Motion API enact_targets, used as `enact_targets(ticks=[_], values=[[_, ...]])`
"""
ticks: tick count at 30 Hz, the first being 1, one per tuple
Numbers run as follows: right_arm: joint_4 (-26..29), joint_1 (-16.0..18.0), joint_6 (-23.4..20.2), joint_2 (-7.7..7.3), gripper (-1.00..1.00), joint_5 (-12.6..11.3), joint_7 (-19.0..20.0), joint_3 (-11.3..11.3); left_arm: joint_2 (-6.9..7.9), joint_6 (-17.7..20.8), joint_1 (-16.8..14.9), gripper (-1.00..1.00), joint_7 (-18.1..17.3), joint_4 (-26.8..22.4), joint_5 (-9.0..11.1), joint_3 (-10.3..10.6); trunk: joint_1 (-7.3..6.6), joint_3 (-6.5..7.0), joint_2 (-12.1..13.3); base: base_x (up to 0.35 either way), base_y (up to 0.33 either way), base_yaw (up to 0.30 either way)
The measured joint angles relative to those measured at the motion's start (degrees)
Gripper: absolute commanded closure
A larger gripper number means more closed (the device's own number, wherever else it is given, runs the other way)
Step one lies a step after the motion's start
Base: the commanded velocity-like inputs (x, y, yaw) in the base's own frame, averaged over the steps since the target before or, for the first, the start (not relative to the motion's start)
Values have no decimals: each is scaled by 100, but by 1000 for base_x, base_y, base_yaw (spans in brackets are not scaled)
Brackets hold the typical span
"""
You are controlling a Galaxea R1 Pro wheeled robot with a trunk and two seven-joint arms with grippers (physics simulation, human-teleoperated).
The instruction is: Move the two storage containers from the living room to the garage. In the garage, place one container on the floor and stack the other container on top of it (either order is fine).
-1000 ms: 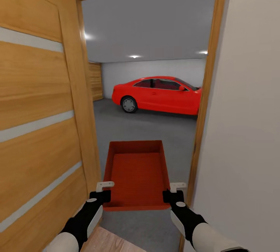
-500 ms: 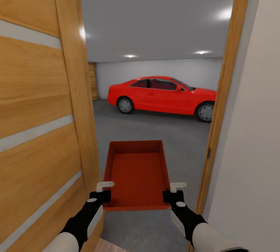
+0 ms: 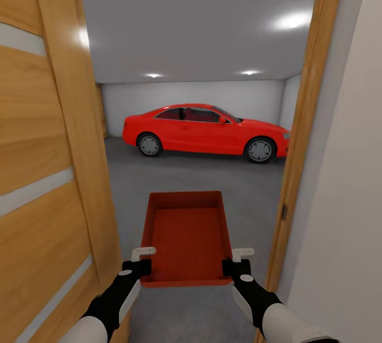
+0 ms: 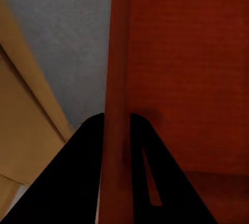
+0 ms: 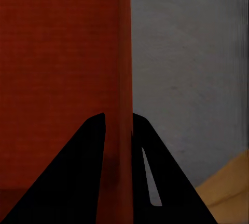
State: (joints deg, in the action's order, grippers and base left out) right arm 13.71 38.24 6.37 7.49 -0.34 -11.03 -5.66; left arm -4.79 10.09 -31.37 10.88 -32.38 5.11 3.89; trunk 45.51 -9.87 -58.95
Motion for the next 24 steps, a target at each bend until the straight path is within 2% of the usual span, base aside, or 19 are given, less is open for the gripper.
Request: enact_targets(ticks=[2, 15, 24], values=[[0, 0, 2, 0, 100, 49, 19, 58, -5, -1, 0, 100, 8, 0, 1, 2, 0, 0, 0, 215, 244, -287], [0, 0, 2, 0, 100, 49, 20, 60, -6, 3, 0, 100, 6, -2, -5, -2, 0, 0, 0, 219, 237, -278], [-5, 2, -34, 1, 100, 27, 25, 58, -5, 63, 2, 100, 20, -22, -6, 5, 2, 0, 0, 19, 14, -9]])
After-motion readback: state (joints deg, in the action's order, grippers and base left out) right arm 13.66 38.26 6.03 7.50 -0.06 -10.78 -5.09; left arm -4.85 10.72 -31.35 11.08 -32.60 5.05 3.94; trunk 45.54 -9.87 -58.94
